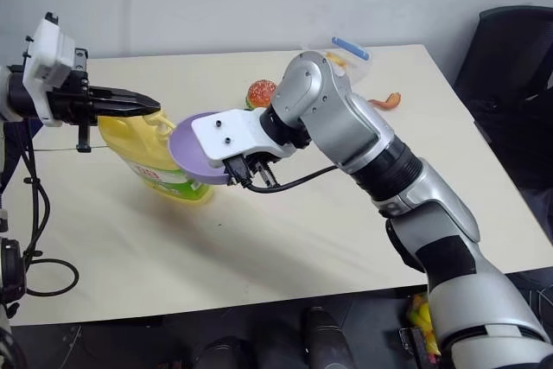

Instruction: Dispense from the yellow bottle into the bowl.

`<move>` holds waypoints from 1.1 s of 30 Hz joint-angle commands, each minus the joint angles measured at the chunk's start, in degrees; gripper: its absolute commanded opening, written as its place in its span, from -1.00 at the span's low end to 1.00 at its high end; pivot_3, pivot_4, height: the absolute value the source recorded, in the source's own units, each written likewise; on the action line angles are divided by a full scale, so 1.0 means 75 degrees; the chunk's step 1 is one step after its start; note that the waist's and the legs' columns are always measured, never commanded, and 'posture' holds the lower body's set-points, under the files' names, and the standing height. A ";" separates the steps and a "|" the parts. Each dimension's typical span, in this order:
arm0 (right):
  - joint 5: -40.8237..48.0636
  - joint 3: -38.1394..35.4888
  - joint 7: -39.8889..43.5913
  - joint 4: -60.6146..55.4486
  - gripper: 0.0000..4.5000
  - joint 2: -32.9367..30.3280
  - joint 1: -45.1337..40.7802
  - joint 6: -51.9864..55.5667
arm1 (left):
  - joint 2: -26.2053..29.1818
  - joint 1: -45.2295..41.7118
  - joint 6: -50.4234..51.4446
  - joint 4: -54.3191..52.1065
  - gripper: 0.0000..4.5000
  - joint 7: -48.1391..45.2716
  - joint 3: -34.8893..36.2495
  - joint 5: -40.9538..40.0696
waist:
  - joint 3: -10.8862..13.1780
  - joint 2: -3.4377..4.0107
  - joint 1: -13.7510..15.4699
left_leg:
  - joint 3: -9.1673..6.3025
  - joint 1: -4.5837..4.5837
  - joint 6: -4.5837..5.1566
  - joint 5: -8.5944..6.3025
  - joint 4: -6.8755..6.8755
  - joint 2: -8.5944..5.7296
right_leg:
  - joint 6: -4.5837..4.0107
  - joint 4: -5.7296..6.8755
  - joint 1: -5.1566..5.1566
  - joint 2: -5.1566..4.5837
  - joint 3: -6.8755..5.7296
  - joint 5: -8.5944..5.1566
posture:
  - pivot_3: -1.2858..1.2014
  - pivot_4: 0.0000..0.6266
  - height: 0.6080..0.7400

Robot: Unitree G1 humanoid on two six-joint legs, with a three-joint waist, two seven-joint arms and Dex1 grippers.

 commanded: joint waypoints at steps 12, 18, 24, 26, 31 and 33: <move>0.0118 -0.0073 0.0113 -0.0441 -1.00 0.0059 -0.0078 0.0108 | -0.0229 0.0819 -0.0360 0.0220 -0.99 0.0210 -0.0689 0.0742 | -0.0016 0.0018 0.0022 | 0.0001 0.0094 -0.0001 -0.0001 -0.0018 0.0003 | -0.0002 0.0002 0.0070 0.0004 0.0023 -0.0001 | 0.03 -0.52 1.00; 0.0108 -0.0064 0.0103 -0.0432 -1.00 0.0053 -0.0059 0.0117 | -0.0180 0.1235 -0.0418 0.0027 -0.99 0.0271 -0.0811 0.0856 | -0.0046 0.0058 0.0030 | 0.0001 0.0133 -0.0002 -0.0003 -0.0029 0.0007 | -0.0003 -0.0025 0.0118 0.0005 0.0016 -0.0002 | 0.03 -0.52 1.00; 0.0114 -0.0058 0.0095 -0.0427 -1.00 0.0050 -0.0033 0.0099 | -0.0216 0.1152 -0.0285 0.0009 -0.99 0.0424 -0.0679 0.0690 | -0.0076 0.0072 0.0044 | 0.0000 0.0200 -0.0003 -0.0004 -0.0078 0.0003 | -0.0005 -0.0040 0.0155 0.0007 0.0043 -0.0003 | 0.03 -0.52 1.00; 0.0115 -0.0057 0.0098 -0.0451 -1.00 0.0025 0.0013 0.0075 | -0.0266 0.0820 0.0306 -0.0120 -0.99 0.0427 -0.0415 0.0248 | -0.0076 0.0072 0.0047 | 0.0000 0.0202 -0.0003 -0.0004 -0.0081 0.0001 | -0.0005 -0.0040 0.0155 0.0009 0.0045 -0.0004 | 0.03 -0.52 1.00; 0.0080 -0.0068 0.0048 -0.0727 -1.00 -0.0170 0.0388 0.0101 | -0.0039 -0.0124 0.2084 -0.0640 -0.81 0.0122 0.0315 -0.0939 | -0.0065 0.0053 0.0058 | 0.0000 0.0166 -0.0003 -0.0004 -0.0080 0.0000 | -0.0005 -0.0039 0.0132 0.0014 0.0034 -0.0003 | 0.03 -0.52 1.00; 0.0039 -0.0120 -0.0033 -0.0909 -1.00 -0.0330 0.0654 0.0128 | 0.0204 -0.0379 0.2848 -0.0882 -0.61 -0.0100 0.0546 -0.1423 | -0.0060 0.0044 0.0039 | -0.0001 0.0110 -0.0003 -0.0004 -0.0071 0.0002 | -0.0005 -0.0046 0.0091 0.0012 0.0022 -0.0003 | 0.03 -0.52 1.00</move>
